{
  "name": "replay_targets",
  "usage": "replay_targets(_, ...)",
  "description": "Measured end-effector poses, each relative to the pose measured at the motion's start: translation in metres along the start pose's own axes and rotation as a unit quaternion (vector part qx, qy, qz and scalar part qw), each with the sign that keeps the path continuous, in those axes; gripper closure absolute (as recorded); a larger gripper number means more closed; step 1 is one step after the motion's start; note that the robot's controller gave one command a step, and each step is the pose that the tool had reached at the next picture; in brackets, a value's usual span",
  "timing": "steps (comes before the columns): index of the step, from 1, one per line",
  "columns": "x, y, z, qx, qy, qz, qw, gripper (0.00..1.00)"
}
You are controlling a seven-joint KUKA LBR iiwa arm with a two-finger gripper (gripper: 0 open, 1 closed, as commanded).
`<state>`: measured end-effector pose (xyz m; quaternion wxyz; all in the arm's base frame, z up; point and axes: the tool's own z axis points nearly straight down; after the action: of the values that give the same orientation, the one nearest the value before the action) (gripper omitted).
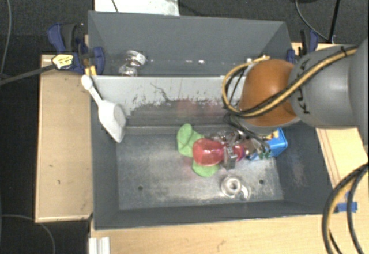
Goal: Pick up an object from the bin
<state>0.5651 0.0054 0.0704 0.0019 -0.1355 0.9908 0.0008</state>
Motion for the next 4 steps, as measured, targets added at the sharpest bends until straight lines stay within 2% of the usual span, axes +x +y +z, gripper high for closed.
replay_targets(2,0.001,0.0,-0.003,0.0,0.0014,0.0,1.0,1.0)
replay_targets(3,0.002,0.001,-0.015,-0.001,0.0042,0.0,1.0,1.0)
replay_targets(4,0.001,0.0,-0.032,0.0,0.0022,0.001,1.0,1.0)
